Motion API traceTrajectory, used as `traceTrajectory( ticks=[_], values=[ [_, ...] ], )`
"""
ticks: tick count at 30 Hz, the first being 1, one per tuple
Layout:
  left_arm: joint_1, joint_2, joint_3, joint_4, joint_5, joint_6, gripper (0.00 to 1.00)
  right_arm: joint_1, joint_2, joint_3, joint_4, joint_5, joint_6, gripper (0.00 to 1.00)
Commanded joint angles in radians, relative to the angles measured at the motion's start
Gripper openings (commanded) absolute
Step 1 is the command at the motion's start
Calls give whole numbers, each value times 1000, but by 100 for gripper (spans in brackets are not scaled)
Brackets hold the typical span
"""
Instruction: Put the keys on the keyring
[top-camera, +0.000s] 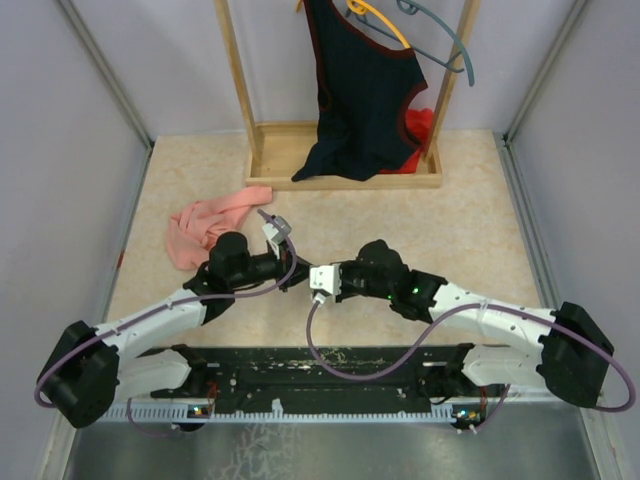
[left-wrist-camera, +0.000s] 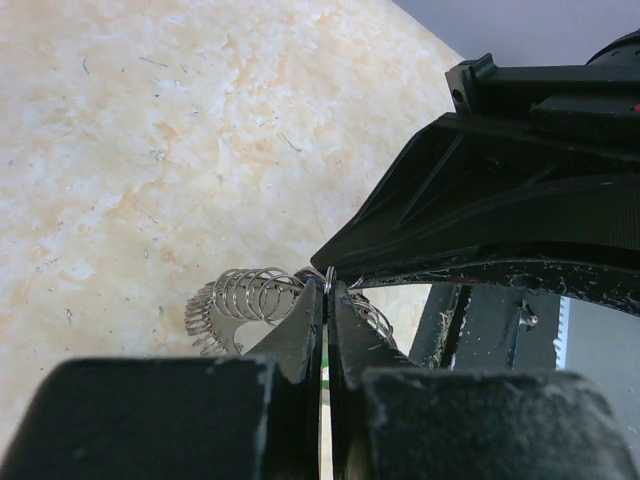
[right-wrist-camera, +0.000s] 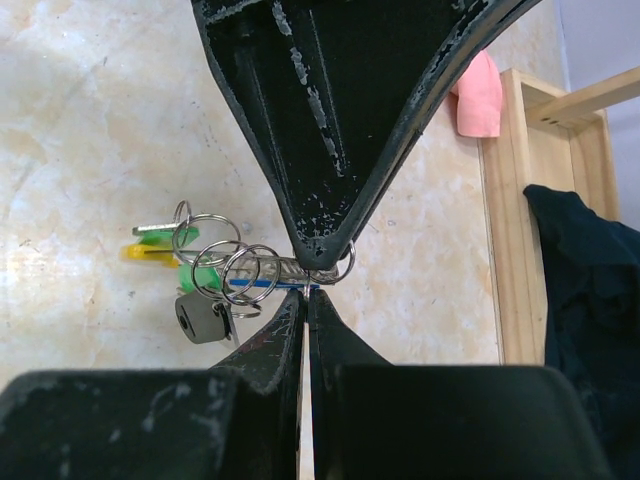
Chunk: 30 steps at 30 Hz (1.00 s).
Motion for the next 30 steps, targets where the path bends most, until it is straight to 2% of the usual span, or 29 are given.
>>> traceTrajectory(
  ticks=[1,8,13,23,25,30],
  values=[
    [10,-26,-17,151,-58,-20,1,20,13,-6,-2,-43,25,0],
    [10,3,-39,234,-59,-31,1,23,23,1,16,-37,28,0],
    [10,-23,-55,207,-112,36,1,23,-7,-15,45,26,51,0],
    [10,-22,-75,238,-73,159,1,22,0,-30,81,76,102,0],
    [10,-16,-80,260,-55,182,3,22,17,-29,87,85,115,0],
    [10,4,-77,267,-34,217,18,22,34,-26,112,116,134,0]
  ],
)
